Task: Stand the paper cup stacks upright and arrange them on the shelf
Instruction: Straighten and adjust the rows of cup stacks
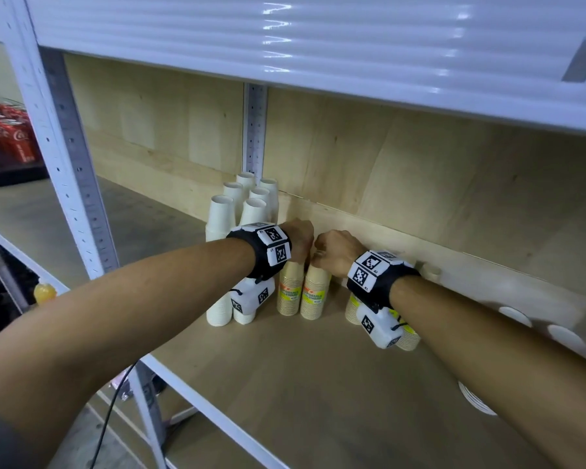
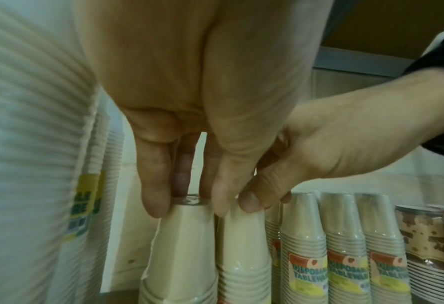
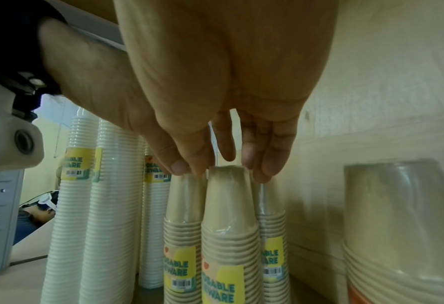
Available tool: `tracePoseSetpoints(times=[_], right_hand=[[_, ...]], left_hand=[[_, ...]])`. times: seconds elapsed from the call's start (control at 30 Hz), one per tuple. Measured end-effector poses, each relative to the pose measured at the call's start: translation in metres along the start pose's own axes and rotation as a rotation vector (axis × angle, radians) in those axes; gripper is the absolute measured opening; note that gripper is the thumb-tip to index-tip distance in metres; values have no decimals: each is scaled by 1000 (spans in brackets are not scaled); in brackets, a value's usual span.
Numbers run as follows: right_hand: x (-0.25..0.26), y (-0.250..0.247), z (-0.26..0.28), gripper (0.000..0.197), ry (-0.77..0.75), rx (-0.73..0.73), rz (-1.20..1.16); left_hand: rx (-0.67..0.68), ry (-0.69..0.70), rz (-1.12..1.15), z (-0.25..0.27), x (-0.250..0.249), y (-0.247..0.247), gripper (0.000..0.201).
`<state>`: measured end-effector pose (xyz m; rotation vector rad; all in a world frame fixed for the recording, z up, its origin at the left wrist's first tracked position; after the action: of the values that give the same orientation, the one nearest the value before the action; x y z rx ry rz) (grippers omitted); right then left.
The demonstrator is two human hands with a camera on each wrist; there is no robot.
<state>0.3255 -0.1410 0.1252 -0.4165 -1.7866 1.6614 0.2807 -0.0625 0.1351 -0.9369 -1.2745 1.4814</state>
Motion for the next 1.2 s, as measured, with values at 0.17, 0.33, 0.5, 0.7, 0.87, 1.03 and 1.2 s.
tracePoseSetpoints(times=[0.17,0.33,0.5,0.7,0.87,1.03,1.2], right_hand=[[2,3,2,8,-15,32,13],[4,2,9,20,-13,41,-5],[2,-1,21,19,14,24,-29],[-10,-11,38,26,58,-6,-32],[-27,-18,57,28,107,7,-39],[-46,-25,74,30,154,-6,-56],[-63,-27,90,26,205,-28,-96]], left_hand=[[-2,51,57,7,-2,2,34],[-22,57,93,13,-2,3,29],[-73,79,116,21,-5,-1,27],[-66,114,142,28,-25,-13,30],[-40,172,143,31,-49,-16,30],[-1,213,245,25,-69,-12,31],[-3,243,198,21,-88,-10,31]])
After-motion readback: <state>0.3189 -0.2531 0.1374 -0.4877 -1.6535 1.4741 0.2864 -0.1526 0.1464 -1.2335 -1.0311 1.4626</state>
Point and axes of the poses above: each hand's wrist, its own z-axis away from the middle knuckle, its own y-axis out of the palm, x = y × z, the point moved 6 cm from there along -z, towards the middle knuckle, and after that the axes turned 5 degrees about x, right-handed, at the moved point
